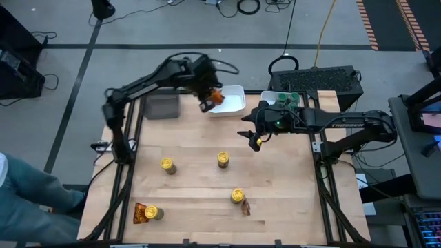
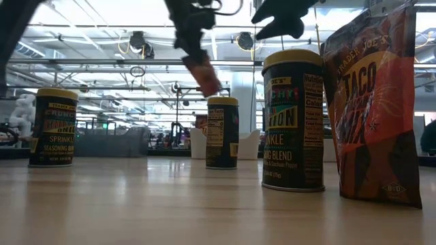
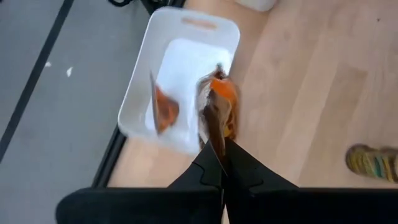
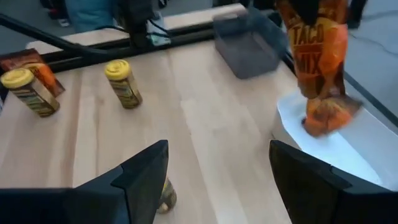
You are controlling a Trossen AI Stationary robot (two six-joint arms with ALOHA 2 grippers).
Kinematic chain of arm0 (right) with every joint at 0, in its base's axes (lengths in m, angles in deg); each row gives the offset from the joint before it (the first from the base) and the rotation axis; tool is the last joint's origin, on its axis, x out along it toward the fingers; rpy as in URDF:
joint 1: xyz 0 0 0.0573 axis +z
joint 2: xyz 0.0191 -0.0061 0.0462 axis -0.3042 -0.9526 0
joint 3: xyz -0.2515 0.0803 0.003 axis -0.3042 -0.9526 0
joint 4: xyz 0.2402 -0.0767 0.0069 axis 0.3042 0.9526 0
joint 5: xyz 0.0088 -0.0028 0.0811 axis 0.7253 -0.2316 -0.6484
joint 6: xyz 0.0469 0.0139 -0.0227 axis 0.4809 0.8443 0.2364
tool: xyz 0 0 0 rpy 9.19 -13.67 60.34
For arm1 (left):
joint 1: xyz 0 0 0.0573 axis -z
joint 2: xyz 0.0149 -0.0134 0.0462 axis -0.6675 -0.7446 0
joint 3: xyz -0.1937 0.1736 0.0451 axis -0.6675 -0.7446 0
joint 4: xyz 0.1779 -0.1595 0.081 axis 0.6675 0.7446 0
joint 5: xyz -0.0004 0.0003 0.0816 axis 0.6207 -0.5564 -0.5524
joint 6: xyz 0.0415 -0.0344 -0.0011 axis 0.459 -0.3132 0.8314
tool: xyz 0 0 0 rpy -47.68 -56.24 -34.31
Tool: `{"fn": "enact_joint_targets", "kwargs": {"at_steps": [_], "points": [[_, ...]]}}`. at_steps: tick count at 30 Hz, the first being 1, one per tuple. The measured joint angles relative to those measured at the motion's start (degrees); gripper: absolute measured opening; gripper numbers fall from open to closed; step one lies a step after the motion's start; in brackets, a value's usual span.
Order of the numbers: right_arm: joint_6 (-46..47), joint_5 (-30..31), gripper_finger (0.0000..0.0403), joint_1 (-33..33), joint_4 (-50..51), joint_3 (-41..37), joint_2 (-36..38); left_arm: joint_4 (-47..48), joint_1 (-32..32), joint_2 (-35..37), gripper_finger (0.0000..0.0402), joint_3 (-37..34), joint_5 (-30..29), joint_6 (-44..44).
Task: Sort spices by type
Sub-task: Put the top left orange seasoning bag into the left white bin
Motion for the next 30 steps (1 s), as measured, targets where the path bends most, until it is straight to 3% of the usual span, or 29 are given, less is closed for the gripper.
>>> {"fn": "enact_joint_targets", "kwargs": {"at_steps": [7, 13, 21, 30], "points": [[2.70, 4.65, 0.0263, -0.09, 5.39, 0.00, 4.05, -0.44, -1.33, -11.99, 0.0000, 11.71, 0.70, 6.16], [2.55, 7.10, 0.0263, -0.44, 5.58, 0.00, 6.55, -2.87, -3.21, -19.61, 0.0000, 17.49, 1.01, 7.92], [2.71, 7.01, 0.0263, -2.09, 6.88, 0.00, 7.24, -5.80, -5.76, -24.75, 0.0000, 18.90, 2.41, 9.27], [2.66, 6.87, 0.0263, -3.72, 7.49, 0.00, 7.27, -4.76, -6.39, -25.36, 0.0000, 18.90, 2.63, 10.25]]}}
